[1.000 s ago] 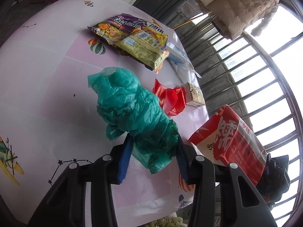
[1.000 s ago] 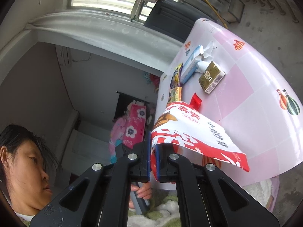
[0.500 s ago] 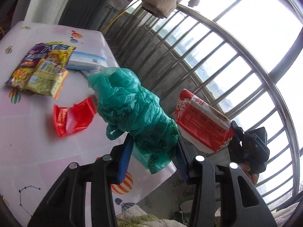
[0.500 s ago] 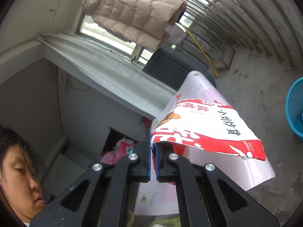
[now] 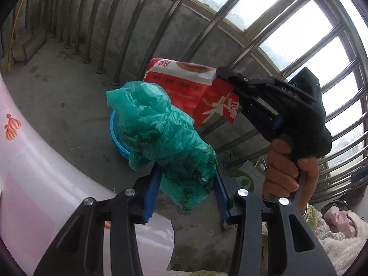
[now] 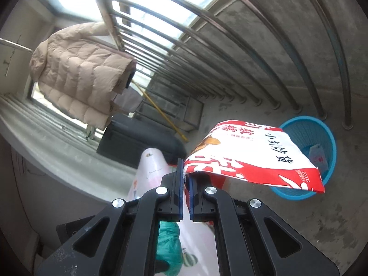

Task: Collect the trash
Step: 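Carry the green bag and snack bag in both grippers over the blue wastebasket, then open both grippers to drop the bags into the wastebasket, then move both tools back to the table toward the red wrapper and gold box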

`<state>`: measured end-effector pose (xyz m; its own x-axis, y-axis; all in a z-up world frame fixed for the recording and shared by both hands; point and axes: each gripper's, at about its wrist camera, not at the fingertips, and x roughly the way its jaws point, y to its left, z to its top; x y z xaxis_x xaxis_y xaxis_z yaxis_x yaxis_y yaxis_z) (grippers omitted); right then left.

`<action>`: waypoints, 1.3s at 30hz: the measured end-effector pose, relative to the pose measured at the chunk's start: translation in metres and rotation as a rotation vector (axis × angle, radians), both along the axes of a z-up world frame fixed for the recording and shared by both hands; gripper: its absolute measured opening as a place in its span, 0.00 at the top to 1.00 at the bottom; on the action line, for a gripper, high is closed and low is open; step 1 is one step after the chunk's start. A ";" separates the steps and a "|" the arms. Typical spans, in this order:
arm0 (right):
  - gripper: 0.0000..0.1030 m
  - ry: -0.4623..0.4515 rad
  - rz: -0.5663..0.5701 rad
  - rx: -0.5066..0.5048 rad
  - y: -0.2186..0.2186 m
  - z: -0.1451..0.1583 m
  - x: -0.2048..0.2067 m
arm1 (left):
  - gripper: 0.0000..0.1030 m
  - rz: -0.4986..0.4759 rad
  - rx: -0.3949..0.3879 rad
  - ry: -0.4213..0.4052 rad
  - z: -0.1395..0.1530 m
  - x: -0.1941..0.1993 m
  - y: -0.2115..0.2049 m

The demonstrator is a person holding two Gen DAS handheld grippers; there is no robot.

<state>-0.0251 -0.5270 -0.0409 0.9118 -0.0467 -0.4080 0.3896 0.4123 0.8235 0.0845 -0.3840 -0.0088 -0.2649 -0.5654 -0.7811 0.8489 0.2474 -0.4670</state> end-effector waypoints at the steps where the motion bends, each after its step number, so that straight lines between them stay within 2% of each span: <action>1: 0.98 0.023 -0.018 0.011 -0.009 -0.009 0.004 | 0.59 -0.024 0.019 -0.016 -0.009 -0.001 -0.017; 4: 0.97 0.064 -0.035 0.051 -0.033 -0.036 0.019 | 0.57 -0.081 0.075 -0.060 -0.035 -0.001 -0.061; 6: 0.93 0.084 -0.049 0.087 -0.049 -0.054 0.028 | 0.54 -0.110 0.106 -0.097 -0.053 -0.001 -0.087; 8: 0.77 0.155 -0.058 0.131 -0.067 -0.080 0.038 | 0.36 -0.113 0.158 -0.125 -0.076 0.002 -0.109; 9: 0.55 0.191 -0.063 0.165 -0.076 -0.097 0.042 | 0.35 -0.092 0.194 -0.137 -0.086 0.006 -0.116; 10: 0.47 0.232 -0.067 0.189 -0.081 -0.111 0.042 | 0.35 -0.068 0.222 -0.145 -0.094 0.010 -0.118; 12: 0.47 0.327 -0.081 0.233 -0.088 -0.136 0.040 | 0.35 -0.046 0.222 -0.130 -0.098 0.014 -0.122; 13: 0.47 0.341 -0.086 0.262 -0.089 -0.146 0.036 | 0.35 -0.041 0.208 -0.113 -0.096 0.017 -0.121; 15: 0.47 0.325 -0.095 0.298 -0.089 -0.155 0.026 | 0.35 -0.032 0.177 -0.086 -0.090 0.021 -0.111; 19: 0.45 0.312 -0.115 0.296 -0.083 -0.159 0.007 | 0.35 0.020 0.133 -0.084 -0.073 0.028 -0.097; 23: 0.45 0.295 -0.134 0.272 -0.078 -0.149 -0.002 | 0.35 0.064 0.082 -0.093 -0.052 0.032 -0.081; 28: 0.45 0.272 -0.112 0.181 -0.062 -0.117 0.001 | 0.35 0.144 0.015 -0.102 -0.018 0.045 -0.041; 34: 0.45 0.213 0.022 0.028 -0.018 -0.055 0.021 | 0.35 0.287 -0.116 -0.179 0.032 0.047 0.040; 39: 0.45 0.153 0.185 -0.059 0.029 -0.012 0.045 | 0.35 0.445 -0.197 -0.231 0.057 0.050 0.127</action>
<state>0.0198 -0.4982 -0.0531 0.8349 0.0873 -0.5434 0.4214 0.5335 0.7333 0.1349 -0.2565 0.0479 0.1998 -0.7256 -0.6584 0.7685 0.5329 -0.3542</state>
